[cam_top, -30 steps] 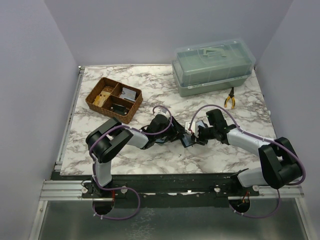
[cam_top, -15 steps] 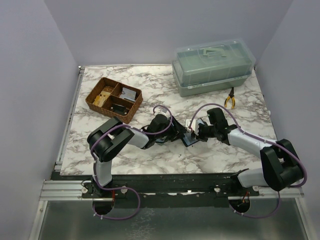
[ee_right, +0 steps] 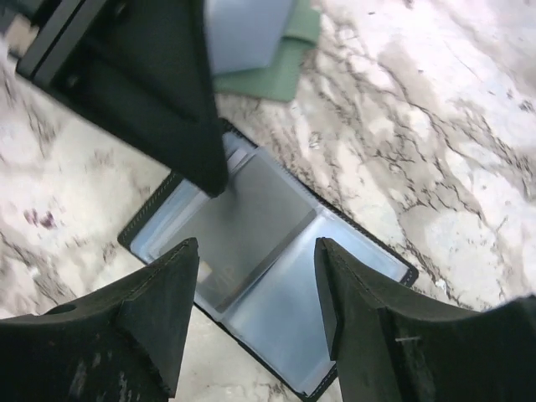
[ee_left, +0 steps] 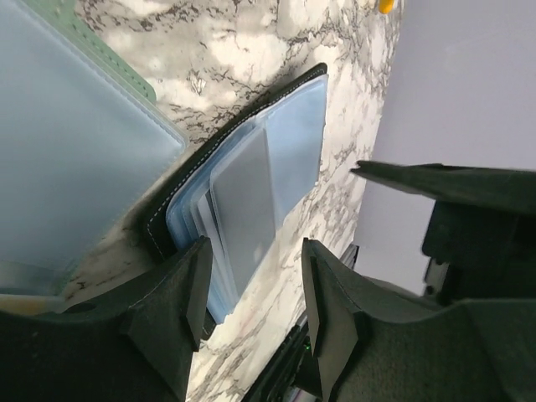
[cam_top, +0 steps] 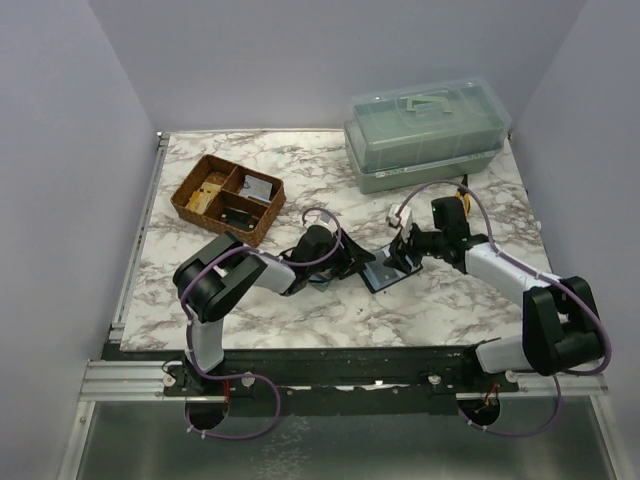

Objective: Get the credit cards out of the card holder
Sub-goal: Remove the credit card from the card holder.

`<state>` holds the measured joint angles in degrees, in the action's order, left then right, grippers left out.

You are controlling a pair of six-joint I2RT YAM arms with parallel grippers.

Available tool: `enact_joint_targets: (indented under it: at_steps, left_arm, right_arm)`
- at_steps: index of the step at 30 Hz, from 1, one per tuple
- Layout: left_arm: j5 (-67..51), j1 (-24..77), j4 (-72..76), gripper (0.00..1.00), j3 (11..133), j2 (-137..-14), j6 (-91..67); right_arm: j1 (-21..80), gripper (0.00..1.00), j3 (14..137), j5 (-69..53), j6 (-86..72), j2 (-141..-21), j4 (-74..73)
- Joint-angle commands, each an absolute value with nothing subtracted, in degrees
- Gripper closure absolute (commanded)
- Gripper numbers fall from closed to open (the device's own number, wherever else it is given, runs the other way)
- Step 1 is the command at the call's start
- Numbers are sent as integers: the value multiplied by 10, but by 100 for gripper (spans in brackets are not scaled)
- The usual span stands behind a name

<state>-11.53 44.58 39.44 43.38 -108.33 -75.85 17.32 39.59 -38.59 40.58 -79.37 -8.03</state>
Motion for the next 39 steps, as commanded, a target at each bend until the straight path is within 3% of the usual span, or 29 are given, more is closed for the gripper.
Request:
enact_joint_targets:
  at_steps: [1, 7, 10, 14, 23, 29, 33, 39]
  left_arm:
    - [-118, 441, 407, 47, 430, -1072, -725]
    - [-88, 441, 410, 47, 402, -1018, -697]
    - [-74, 442, 412, 47, 389, -1000, -694]
    - [-64, 443, 418, 48, 381, -993, -689]
    - [-7, 444, 418, 49, 328, -951, -681]
    - [-10, 444, 419, 60, 337, -960, -689]
    - [-17, 444, 419, 61, 347, -966, -689]
    - [-23, 446, 420, 61, 352, -975, -692]
  right_arm:
    - [153, 36, 437, -438, 223, -821, -88]
    - [153, 32, 478, -443, 96, -887, -130]
    - [153, 22, 472, -424, 55, -890, -112]
    - [157, 16, 462, -389, 18, -893, -87]
    - [204, 19, 487, -249, 42, -932, -108]
    - [236, 20, 488, -187, 64, -940, -102]
    - [252, 21, 489, -146, 79, -955, -100]
    - [257, 32, 490, -125, 92, -965, -102]
